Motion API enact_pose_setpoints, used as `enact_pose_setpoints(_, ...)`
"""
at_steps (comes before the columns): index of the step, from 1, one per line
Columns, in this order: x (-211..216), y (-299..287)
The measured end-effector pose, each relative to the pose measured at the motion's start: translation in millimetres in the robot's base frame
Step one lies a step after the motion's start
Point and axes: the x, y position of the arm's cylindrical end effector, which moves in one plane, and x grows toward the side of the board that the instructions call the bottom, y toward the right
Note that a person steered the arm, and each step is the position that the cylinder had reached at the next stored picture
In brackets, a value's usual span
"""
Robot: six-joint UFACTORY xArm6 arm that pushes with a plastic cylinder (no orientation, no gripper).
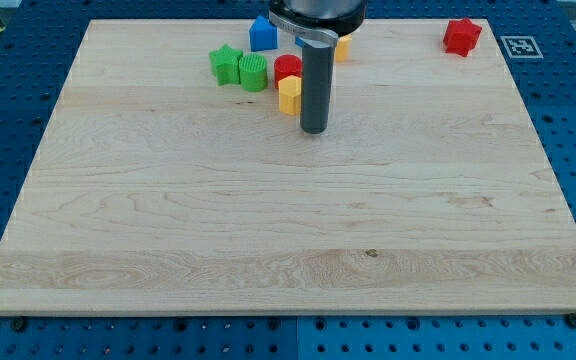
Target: Push the green star a bit down
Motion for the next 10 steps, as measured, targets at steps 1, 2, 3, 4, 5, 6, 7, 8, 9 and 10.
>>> enact_pose_setpoints(1,7,-48)
enact_pose_setpoints(2,-29,-110)
enact_pose_setpoints(3,-68,-179)
enact_pose_setpoints(4,-125,-241)
enact_pose_setpoints(5,-183,-233)
enact_pose_setpoints(6,-191,-185)
enact_pose_setpoints(7,-165,-178)
enact_pose_setpoints(8,-150,-162)
enact_pose_setpoints(9,-151,-159)
enact_pose_setpoints(10,-159,-142)
